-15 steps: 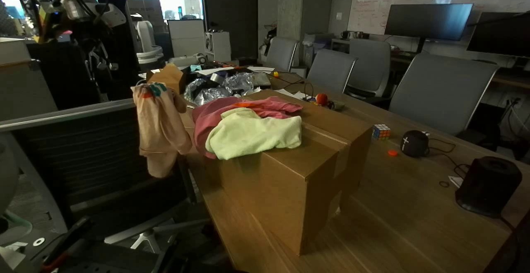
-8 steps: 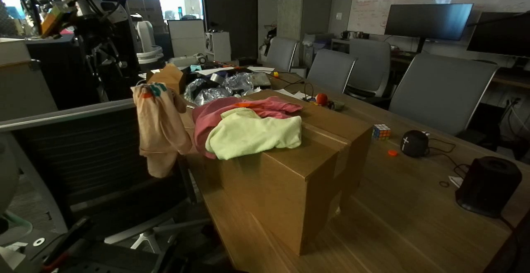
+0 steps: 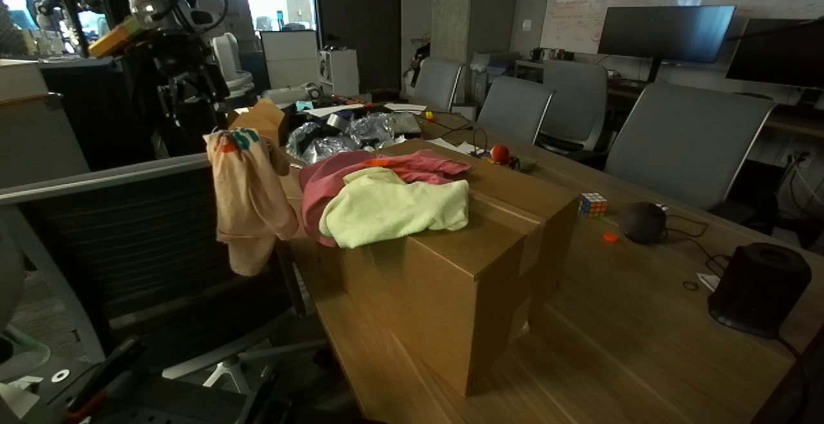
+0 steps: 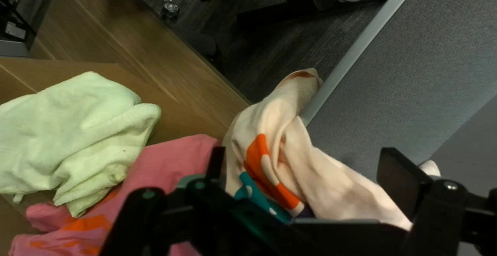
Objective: Pick up the clothes from the headrest of the chair and put them on the box
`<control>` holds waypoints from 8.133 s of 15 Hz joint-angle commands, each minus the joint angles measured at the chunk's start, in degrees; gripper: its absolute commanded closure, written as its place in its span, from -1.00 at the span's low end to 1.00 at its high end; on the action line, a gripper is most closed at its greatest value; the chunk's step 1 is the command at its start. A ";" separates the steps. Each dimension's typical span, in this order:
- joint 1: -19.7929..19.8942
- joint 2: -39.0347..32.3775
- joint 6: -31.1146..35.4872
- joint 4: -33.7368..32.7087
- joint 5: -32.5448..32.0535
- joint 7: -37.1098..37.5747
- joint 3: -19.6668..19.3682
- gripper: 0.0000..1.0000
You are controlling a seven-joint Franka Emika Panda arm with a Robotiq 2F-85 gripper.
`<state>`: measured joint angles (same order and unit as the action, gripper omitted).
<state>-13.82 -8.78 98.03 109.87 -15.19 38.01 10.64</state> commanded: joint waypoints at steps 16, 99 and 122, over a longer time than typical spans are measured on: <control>0.61 -1.26 2.43 1.53 1.80 -4.52 -1.40 -0.31; 25.07 3.77 -17.02 -30.23 35.36 33.31 -21.44 -1.00; 14.07 32.48 -15.46 19.55 6.26 -4.57 -5.81 -1.00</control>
<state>1.44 18.39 79.84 123.06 -5.45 37.78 2.92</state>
